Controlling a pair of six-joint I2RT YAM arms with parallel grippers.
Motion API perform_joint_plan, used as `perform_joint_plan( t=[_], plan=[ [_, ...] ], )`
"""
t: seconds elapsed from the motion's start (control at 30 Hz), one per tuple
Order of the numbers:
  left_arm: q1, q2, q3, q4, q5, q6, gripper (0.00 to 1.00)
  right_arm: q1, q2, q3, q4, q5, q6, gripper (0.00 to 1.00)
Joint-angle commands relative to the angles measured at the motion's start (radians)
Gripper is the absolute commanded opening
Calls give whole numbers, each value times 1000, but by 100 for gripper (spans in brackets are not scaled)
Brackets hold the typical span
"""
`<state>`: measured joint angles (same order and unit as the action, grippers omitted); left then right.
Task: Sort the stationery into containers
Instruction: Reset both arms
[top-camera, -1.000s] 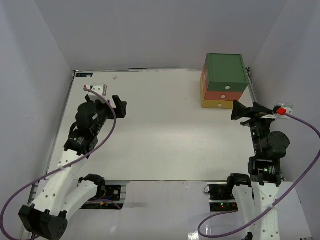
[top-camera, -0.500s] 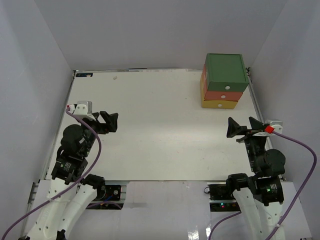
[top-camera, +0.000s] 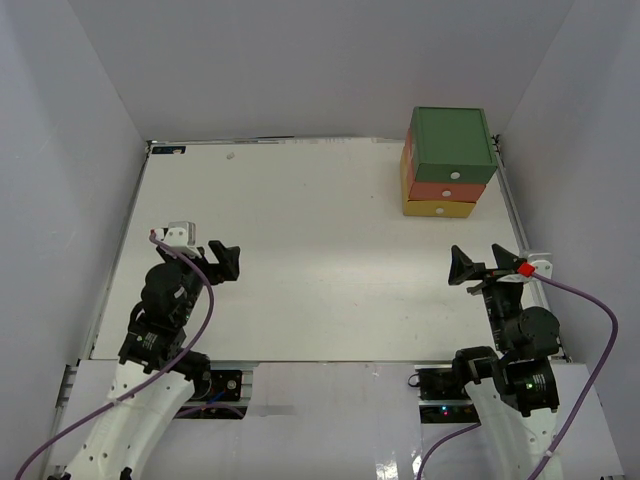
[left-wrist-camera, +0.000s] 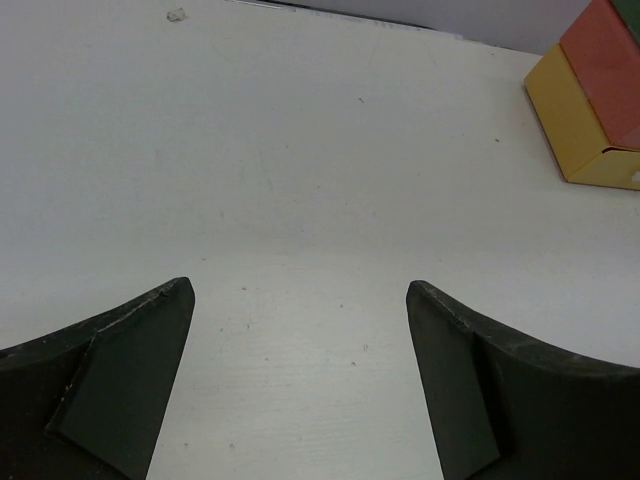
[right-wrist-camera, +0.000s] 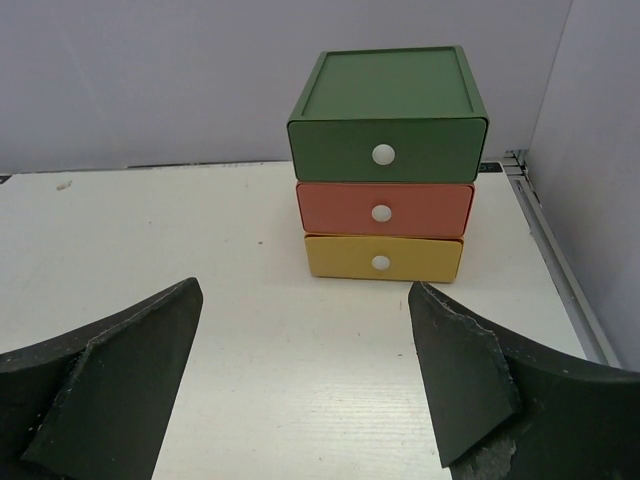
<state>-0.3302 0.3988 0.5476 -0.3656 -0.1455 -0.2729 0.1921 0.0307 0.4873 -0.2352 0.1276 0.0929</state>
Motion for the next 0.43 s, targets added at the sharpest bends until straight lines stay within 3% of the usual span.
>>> perform_joint_plan(
  t=[0.0,0.4],
  plan=[
    [-1,6,-3,39,-26,8,98,6,0,-6,54,-8,-21,90],
    [0,35,-8,39,-5,15,98,6,6,-10,62,-14,-19,90]
  ],
)
